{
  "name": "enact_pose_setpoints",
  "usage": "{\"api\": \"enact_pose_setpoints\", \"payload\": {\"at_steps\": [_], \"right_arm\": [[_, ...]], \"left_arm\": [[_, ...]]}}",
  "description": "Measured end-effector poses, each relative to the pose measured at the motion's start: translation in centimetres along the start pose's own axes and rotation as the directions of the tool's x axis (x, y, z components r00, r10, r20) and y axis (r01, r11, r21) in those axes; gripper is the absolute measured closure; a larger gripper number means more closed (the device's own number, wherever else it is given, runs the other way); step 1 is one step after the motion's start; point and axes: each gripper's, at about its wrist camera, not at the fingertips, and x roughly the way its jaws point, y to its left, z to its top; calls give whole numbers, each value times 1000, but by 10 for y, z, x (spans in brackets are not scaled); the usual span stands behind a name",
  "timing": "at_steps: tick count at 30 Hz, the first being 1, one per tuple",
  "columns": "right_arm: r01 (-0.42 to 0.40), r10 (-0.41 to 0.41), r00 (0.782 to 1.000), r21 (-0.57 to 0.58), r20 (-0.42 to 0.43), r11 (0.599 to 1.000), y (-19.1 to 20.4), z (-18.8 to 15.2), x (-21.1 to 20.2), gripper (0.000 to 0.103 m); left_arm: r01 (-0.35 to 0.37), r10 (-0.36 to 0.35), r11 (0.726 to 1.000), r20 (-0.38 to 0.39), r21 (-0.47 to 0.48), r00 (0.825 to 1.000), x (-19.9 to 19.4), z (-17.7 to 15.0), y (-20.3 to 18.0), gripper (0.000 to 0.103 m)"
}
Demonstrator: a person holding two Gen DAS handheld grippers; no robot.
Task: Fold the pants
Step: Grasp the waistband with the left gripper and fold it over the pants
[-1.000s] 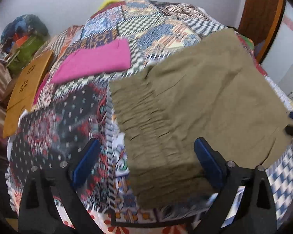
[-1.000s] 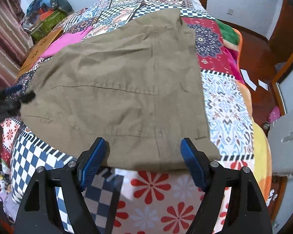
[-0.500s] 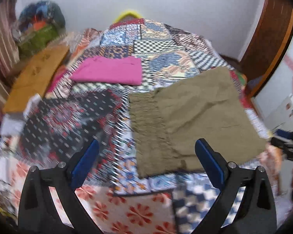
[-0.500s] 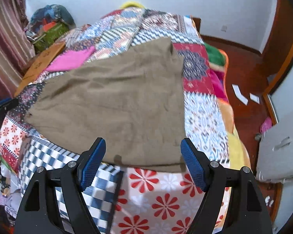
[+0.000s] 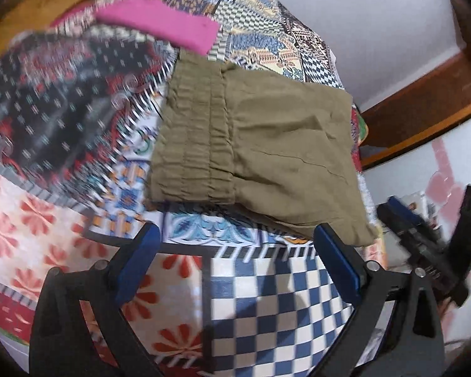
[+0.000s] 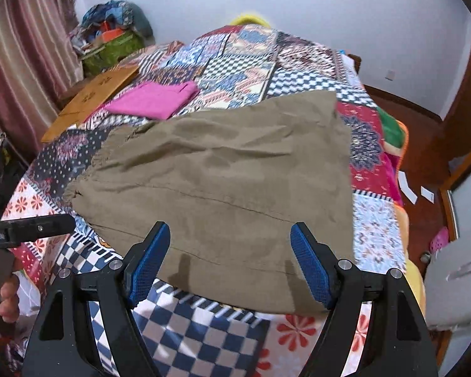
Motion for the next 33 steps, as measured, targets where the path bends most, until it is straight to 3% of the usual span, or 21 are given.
{"api": "enact_pose_setpoints", "payload": {"at_steps": [7,15,22,26,27,29,33], "right_arm": [[-4,0,995,-43,-104,999,7,-12,34,28],[-68,70,990,18,-124,998,-2,-16,40,28],[-75,76,990,17,-120,997,-1,-18,40,27],[-76,78,990,22,-119,997,-2,-17,41,27],[-75,78,990,23,-119,997,-2,-16,42,27],[-76,79,990,26,-119,997,-2,-16,42,27],[-68,71,990,25,-120,997,-2,-15,41,27]], "left_arm": [[27,-27,999,-6,-37,1000,19,13,-3,3],[66,-63,985,26,-161,998,38,36,9,1],[38,-31,983,40,-182,999,50,52,8,2],[-29,38,987,58,-156,998,49,54,4,33],[-26,36,988,63,-153,997,49,54,4,37],[-16,27,989,72,-147,997,45,53,4,55],[-62,71,995,122,-77,990,36,51,-10,62]]}}
